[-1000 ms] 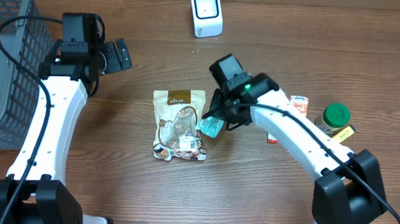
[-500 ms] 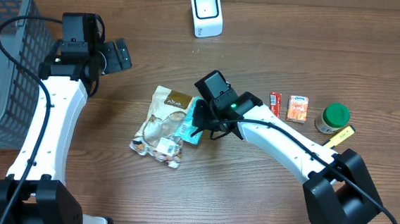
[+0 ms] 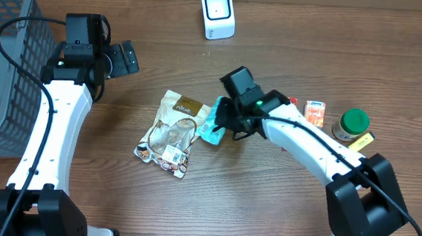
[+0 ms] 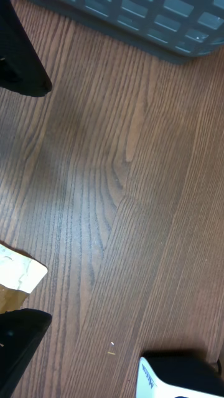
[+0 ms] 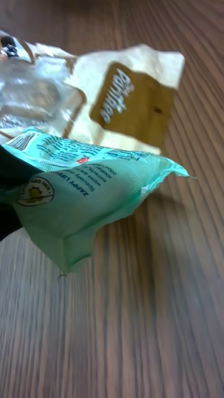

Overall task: Scan the item barcode
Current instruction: 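Pull the mint-green pack off the brown bag with the right gripper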

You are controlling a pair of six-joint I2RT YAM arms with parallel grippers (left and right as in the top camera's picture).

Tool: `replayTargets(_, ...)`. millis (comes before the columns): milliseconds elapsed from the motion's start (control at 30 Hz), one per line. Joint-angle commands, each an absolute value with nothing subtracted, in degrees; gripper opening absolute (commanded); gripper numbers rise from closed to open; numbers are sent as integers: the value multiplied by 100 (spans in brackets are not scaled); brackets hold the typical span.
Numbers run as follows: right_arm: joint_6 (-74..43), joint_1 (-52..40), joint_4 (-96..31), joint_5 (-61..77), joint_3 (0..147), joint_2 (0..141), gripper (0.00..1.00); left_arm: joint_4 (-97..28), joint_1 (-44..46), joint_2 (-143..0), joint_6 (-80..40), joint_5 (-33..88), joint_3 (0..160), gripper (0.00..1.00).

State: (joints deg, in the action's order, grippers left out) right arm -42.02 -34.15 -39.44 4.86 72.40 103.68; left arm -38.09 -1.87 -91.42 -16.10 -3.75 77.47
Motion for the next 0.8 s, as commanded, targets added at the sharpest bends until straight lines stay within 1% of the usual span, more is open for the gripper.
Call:
replayTargets(0, -4324, -3542, -3907, 438, 7207, 10374, 4, -3793, -189, -9161, -1584, -467, 7745, 100)
replayTargets(133, -4628, -3813, -3822, 12, 7081, 10374, 4, -3793, -189, -9161, -1584, -467, 7745, 100)
replayTargets(367, -4619, -4244, -3087, -99, 6864, 10374, 4, -3793, -189, -9161, -1584, -467, 7745, 100)
replayTargets(467, -4368, -4370, -2766, -97, 6864, 10374, 4, -3793, -189, -9161, -1584, -467, 7745, 100)
replayTargets(600, -3894, -4403, -2528, -183, 6864, 10374, 4, -3793, -189, -9161, -1584, -467, 7745, 100)
replayTargets(667, -3920, -4340, -2591, -366, 6864, 10374, 4, -3793, -189, -9161, -1584, -467, 7745, 100)
replayTargets(767, -4351, -4187, -2838, -443, 6864, 10374, 4, -3793, -189, -9161, -1584, -467, 7745, 100)
